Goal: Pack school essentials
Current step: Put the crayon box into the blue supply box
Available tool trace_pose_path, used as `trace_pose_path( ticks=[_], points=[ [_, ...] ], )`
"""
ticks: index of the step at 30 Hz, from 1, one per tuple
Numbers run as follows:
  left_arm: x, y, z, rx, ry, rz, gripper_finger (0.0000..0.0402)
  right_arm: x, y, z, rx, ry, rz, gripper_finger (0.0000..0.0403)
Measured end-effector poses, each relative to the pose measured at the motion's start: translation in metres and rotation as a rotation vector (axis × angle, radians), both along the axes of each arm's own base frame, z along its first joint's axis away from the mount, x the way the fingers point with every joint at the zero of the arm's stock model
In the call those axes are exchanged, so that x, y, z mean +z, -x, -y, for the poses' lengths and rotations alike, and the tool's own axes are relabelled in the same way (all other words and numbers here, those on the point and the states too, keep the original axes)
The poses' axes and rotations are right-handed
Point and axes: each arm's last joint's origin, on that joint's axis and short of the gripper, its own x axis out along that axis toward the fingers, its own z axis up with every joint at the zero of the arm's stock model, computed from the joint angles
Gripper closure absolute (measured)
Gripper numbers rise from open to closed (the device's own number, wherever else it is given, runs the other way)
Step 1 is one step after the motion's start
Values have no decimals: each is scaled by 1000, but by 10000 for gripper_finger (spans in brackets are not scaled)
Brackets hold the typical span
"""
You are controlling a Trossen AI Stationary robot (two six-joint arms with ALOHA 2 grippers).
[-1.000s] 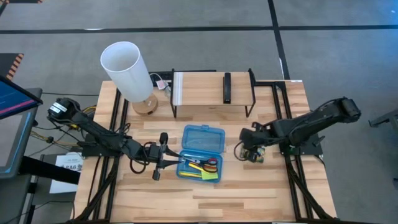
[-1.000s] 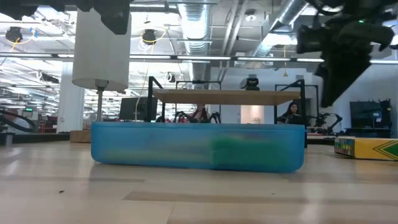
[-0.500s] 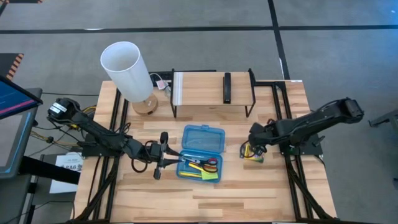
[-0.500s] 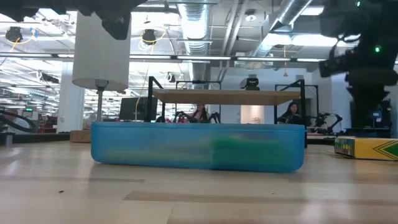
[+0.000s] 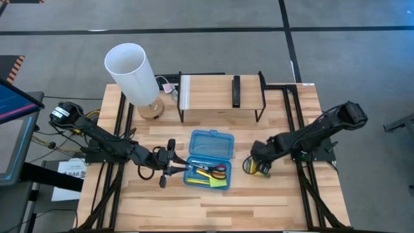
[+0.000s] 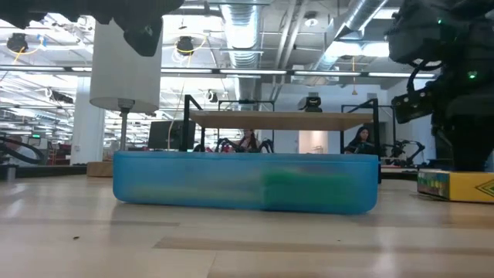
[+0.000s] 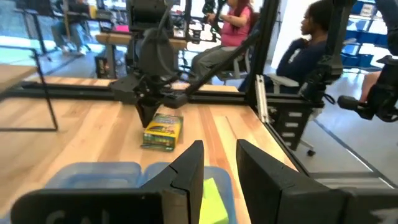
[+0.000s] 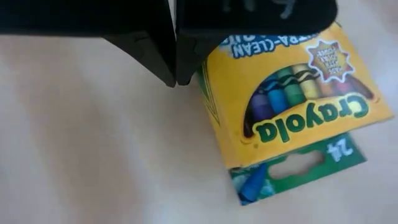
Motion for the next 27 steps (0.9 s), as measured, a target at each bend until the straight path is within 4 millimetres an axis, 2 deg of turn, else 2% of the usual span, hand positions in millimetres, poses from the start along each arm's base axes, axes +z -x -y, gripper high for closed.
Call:
trace_pose_path(
  ticks=[7, 12, 16, 21, 25, 27],
  points=[
    [-3, 2, 3, -30, 30, -35, 320, -13, -18, -35, 63, -104, 87, 379],
    [-2, 3, 9, -55, 28, -40, 320, -9, -35, -64, 112, -159, 128, 380],
    [-1, 5, 13, -73, 28, -40, 320, 0, -52, -88, 197, -247, 197, 380],
    [-2, 7, 19, -98, 30, -41, 320, 15, -63, -102, 244, -257, 221, 377],
    [-7, -1, 32, -126, 14, -70, 320, 28, -60, -106, 246, -251, 232, 377],
    [-10, -12, 42, -137, -2, -89, 320, 34, -53, -107, 225, -256, 221, 379]
  ],
)
